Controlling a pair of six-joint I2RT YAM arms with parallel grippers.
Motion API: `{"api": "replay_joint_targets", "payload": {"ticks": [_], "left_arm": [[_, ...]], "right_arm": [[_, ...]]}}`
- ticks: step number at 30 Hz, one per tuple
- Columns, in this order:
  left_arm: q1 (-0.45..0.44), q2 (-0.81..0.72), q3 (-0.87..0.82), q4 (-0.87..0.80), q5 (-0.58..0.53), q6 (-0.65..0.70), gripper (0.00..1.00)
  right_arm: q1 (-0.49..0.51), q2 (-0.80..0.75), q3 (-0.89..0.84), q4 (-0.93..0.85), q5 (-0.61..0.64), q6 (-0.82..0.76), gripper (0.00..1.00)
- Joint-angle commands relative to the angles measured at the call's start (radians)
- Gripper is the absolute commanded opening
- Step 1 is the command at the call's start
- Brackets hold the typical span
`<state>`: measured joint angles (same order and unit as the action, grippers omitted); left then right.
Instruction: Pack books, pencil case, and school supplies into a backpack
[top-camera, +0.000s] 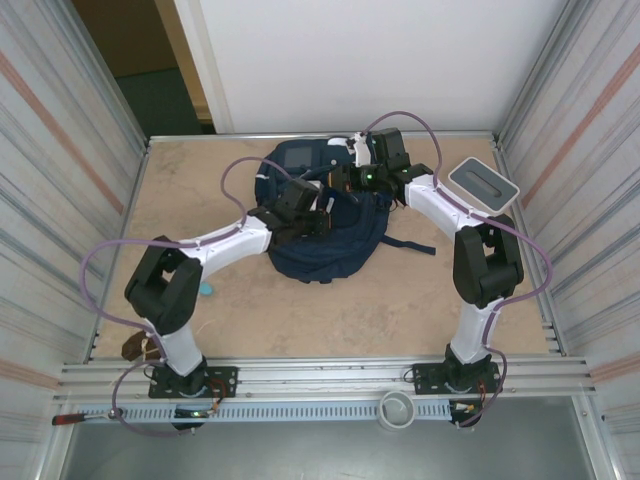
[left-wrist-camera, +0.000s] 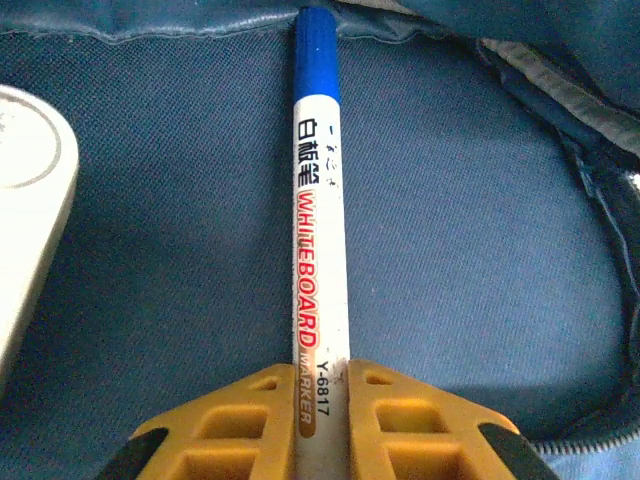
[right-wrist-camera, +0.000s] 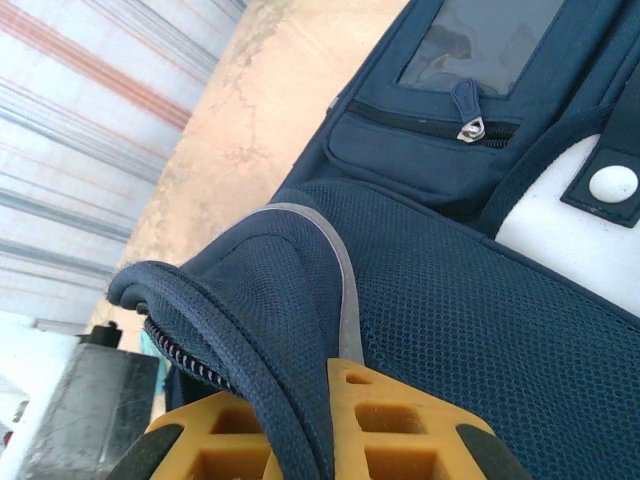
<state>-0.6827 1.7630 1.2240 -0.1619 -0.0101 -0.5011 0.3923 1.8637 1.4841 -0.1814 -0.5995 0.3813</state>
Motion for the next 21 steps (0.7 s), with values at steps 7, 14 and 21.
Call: {"api": "replay_joint_targets", "payload": {"ticks": [7, 14, 21], "left_arm": [[0.01, 0.072, 0.123, -0.025, -0.1, 0.14, 0.2], [0.006, -0.06, 0.024, -0.007, -0.213, 0.176, 0.34], [0.007, -0.225, -0.12, -0.002, -0.217, 0.179, 0.39]], "right_arm": [[-0.009, -0.041, -0.008, 0.023, -0.027, 0.008, 0.02], [-0.013, -0.042, -0.027, 0.029, -0.026, 0.006, 0.02], [-0.013, -0.036, -0.033, 0.038, -0.025, 0.01, 0.02]]}}
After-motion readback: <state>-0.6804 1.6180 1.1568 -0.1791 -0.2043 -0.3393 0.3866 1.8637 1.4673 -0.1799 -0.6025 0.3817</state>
